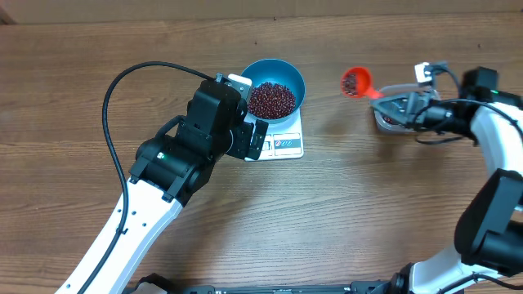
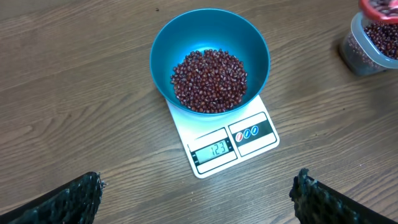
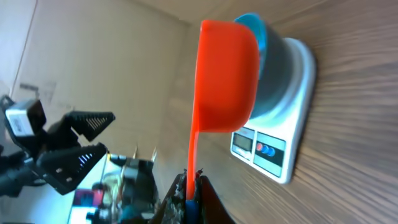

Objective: Scoop item into bowl and weigh 150g on scale
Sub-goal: 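Lift the filled scoop and carry it left over the teal bowl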

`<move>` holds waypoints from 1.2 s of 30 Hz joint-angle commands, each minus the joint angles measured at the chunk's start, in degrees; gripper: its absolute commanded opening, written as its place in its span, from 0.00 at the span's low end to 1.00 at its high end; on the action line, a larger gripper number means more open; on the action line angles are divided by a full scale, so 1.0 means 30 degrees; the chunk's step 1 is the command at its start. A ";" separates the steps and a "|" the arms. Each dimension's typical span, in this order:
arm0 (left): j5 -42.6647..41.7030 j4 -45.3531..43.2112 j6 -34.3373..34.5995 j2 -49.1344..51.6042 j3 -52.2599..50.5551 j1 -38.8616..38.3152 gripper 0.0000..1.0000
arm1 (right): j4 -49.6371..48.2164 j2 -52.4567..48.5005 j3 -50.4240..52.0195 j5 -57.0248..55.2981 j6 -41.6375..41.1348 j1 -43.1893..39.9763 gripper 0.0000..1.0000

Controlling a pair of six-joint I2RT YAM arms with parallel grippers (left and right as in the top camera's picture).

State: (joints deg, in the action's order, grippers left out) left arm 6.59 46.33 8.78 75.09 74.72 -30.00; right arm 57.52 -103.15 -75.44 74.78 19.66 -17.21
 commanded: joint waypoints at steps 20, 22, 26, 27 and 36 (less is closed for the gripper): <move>-0.0160 -0.0015 -0.0350 -0.0270 0.0386 0.0029 1.00 | -0.9311 -0.0022 -0.0357 -0.6521 -0.8546 0.8102 0.04; -0.0160 -0.0015 -0.0350 -0.0270 0.0386 0.0029 1.00 | -0.9296 0.0087 -0.0539 -0.7927 -0.8546 0.8677 0.04; -0.0160 -0.0015 -0.0350 -0.0270 0.0386 0.0029 1.00 | -0.9136 0.0532 -0.1020 -1.0265 -0.8531 0.9457 0.04; -0.0160 -0.0015 -0.0350 -0.0270 0.0386 0.0029 0.99 | -0.9136 0.0656 -0.1115 -1.0659 -0.8473 0.9595 0.04; -0.0160 -0.0015 -0.0350 -0.0270 0.0386 0.0029 1.00 | -0.9129 0.2120 -0.1472 -1.3923 -0.5595 1.0848 0.04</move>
State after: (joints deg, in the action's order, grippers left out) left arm 6.59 46.30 8.78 75.09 74.72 -30.00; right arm 30.50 -100.12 -77.65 37.82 -2.15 13.85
